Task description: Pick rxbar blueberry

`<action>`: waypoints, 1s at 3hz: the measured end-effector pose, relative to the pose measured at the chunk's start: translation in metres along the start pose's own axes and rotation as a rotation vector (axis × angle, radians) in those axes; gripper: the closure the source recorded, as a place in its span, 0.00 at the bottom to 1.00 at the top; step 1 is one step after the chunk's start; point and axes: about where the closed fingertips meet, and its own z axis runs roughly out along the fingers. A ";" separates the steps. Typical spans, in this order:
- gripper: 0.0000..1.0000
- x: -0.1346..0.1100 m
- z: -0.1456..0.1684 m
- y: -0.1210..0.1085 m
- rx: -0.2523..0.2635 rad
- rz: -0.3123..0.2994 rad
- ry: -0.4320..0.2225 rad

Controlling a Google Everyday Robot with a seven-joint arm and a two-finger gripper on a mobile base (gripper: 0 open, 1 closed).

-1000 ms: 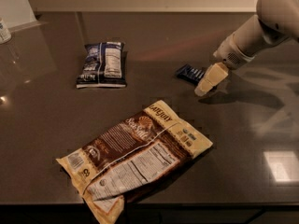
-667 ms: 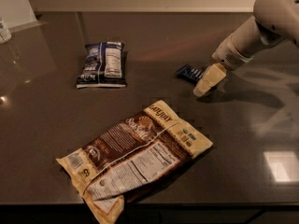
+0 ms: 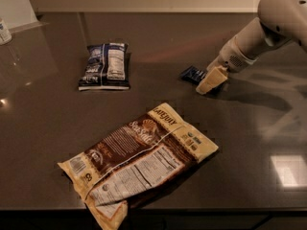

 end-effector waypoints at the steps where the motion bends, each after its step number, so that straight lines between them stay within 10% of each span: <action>1: 0.65 -0.002 -0.003 0.001 -0.003 0.000 -0.010; 3: 1.00 -0.019 -0.027 0.011 -0.004 -0.014 -0.037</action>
Offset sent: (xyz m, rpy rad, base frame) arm -0.0073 0.0007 0.0286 0.0344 -0.0278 0.0031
